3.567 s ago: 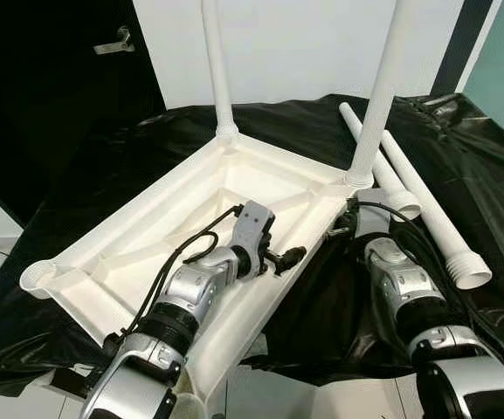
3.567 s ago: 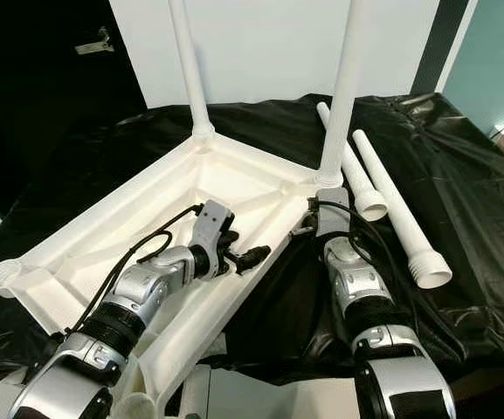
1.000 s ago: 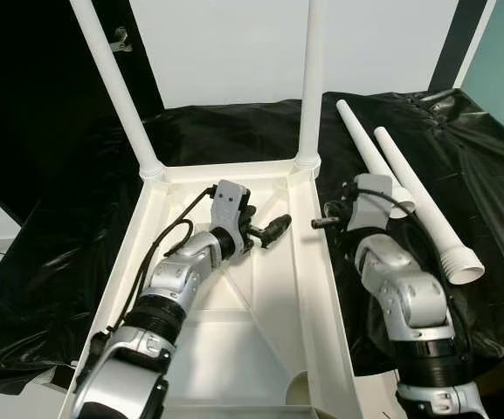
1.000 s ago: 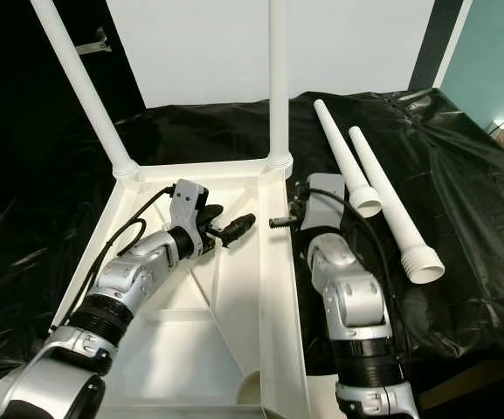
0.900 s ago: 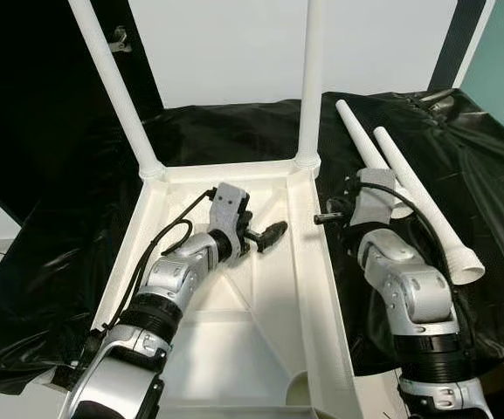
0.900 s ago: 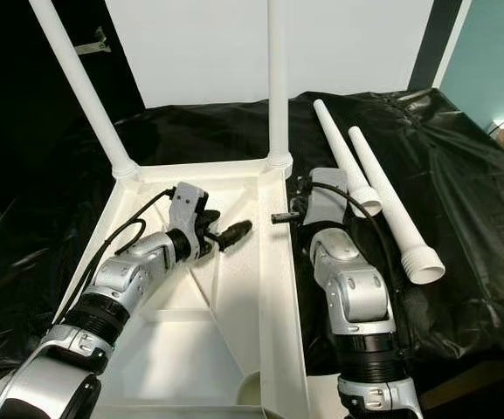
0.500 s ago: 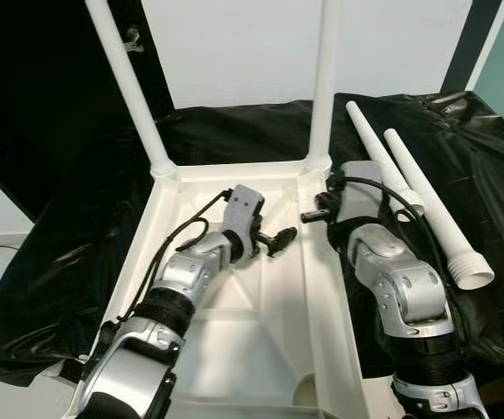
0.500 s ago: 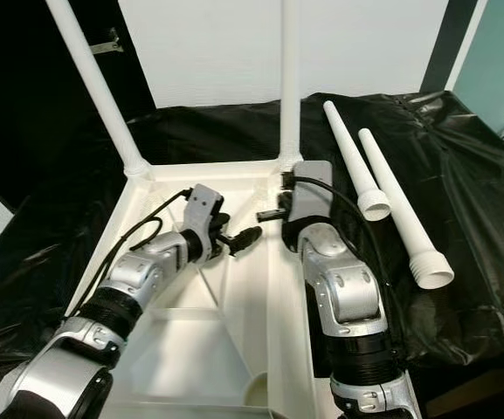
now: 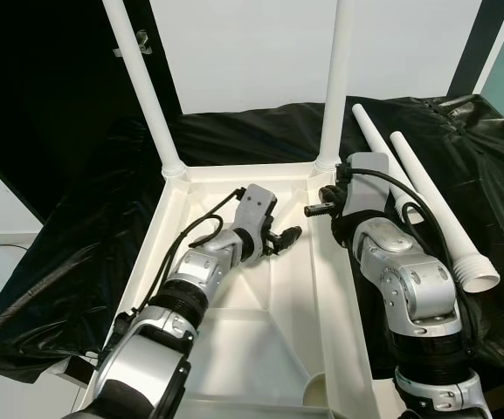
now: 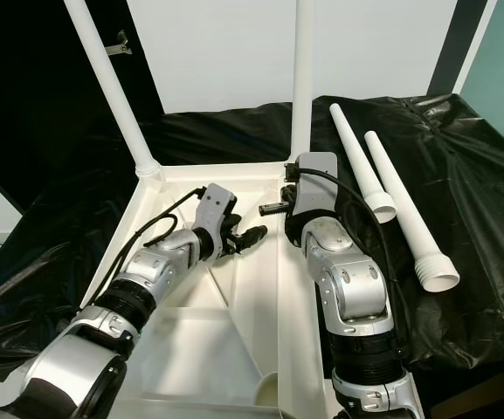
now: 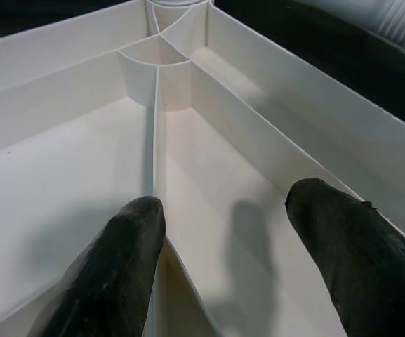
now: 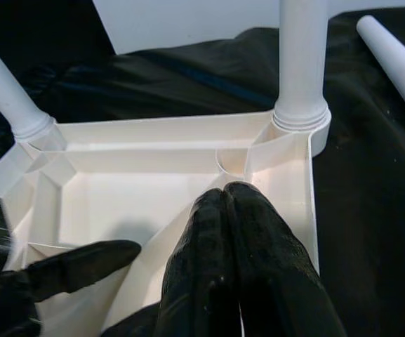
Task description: Building children table
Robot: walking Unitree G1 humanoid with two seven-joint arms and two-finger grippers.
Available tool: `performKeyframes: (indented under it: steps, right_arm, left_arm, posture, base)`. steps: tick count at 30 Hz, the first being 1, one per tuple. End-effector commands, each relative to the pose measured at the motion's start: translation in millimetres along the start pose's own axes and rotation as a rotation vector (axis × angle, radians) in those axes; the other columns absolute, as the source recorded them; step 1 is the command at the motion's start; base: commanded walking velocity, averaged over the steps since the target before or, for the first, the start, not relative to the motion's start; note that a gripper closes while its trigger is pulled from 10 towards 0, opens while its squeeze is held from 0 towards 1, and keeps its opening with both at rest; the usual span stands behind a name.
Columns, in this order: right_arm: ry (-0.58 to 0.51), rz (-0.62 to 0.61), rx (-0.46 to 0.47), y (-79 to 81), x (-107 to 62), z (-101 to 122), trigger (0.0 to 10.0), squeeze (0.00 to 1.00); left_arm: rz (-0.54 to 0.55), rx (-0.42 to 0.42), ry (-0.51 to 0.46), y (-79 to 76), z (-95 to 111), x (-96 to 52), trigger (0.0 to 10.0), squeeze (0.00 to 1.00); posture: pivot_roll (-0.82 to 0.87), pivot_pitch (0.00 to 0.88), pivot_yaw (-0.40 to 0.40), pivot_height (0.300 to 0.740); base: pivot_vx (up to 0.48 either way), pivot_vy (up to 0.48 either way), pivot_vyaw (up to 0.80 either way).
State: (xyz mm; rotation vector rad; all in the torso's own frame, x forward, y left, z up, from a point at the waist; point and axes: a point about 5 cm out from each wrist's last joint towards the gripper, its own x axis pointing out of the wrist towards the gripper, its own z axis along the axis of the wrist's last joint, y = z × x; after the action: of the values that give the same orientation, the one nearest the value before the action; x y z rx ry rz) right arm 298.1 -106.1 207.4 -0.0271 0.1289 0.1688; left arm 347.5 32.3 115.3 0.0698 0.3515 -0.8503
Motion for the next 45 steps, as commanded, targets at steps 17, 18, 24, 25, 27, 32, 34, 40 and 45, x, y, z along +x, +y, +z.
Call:
performKeyframes:
  steps: [17, 18, 24, 25, 27, 32, 34, 40, 45]
  right_arm:
    - [0.026, 0.027, -0.008, 1.6, -15.2, -39.5, 10.0, 0.00]
    - [0.037, 0.009, -0.045, 0.7, -16.4, -49.5, 10.0, 0.00]
    - [0.081, -0.023, -0.005, 1.2, -22.2, -71.8, 10.0, 0.00]
    - [0.081, -0.024, -0.004, 1.1, -22.4, -71.9, 10.0, 0.00]
    - [0.035, -0.038, 0.009, -2.8, -23.0, -62.2, 10.0, 0.00]
    - [-0.009, -0.107, 0.022, -14.3, -32.2, -56.9, 10.0, 0.00]
    - [-0.014, -0.114, 0.019, -15.1, -33.3, -58.1, 10.0, 0.00]
    - [0.059, -0.139, 0.002, -21.8, -42.0, -75.2, 10.0, 0.00]
    - [0.163, -0.079, -0.033, -22.4, -31.4, -87.3, 10.0, 0.00]
  left_arm:
    - [0.116, -0.067, -0.117, -3.7, -2.8, 11.9, 10.0, 0.00]
    - [0.122, -0.074, -0.146, -2.3, 1.1, 11.3, 10.0, 0.00]
    - [0.146, -0.077, -0.167, 1.6, -1.7, 9.2, 10.0, 0.00]
    - [0.155, -0.080, -0.165, 2.3, -2.9, 9.1, 10.0, 0.00]
    - [0.183, -0.092, -0.181, 3.8, -1.2, 9.8, 10.0, 0.00]
    - [0.186, -0.130, -0.321, 6.5, 21.1, 7.5, 10.0, 0.00]
    - [0.183, -0.134, -0.337, 6.7, 23.5, 7.1, 10.0, 0.00]
    - [0.151, -0.139, -0.441, 17.9, 42.3, -5.5, 10.0, 0.00]
    - [0.160, -0.111, -0.426, 29.2, 40.3, -15.4, 10.0, 0.00]
  posture:
    - [-0.13, 0.000, 0.085, 0.740]
    - [-0.13, 0.000, 0.086, 0.740]
    - [-0.13, 0.005, 0.086, 0.740]
    - [-0.13, 0.005, 0.086, 0.740]
    - [-0.13, 0.002, 0.088, 0.740]
    - [-0.14, 0.003, 0.086, 0.740]
    - [-0.14, 0.003, 0.086, 0.740]
    - [-0.15, 0.011, 0.087, 0.740]
    - [-0.15, 0.017, 0.088, 0.740]
  base:
    - [0.000, 0.000, 0.00]
    - [0.000, 0.000, 0.00]
    - [0.000, 0.000, 0.00]
    - [0.000, 0.000, 0.00]
    - [0.000, 0.000, 0.00]
    - [0.000, 0.000, 0.00]
    - [0.000, 0.000, 0.00]
    - [0.000, 0.000, 0.00]
    - [0.000, 0.000, 0.00]
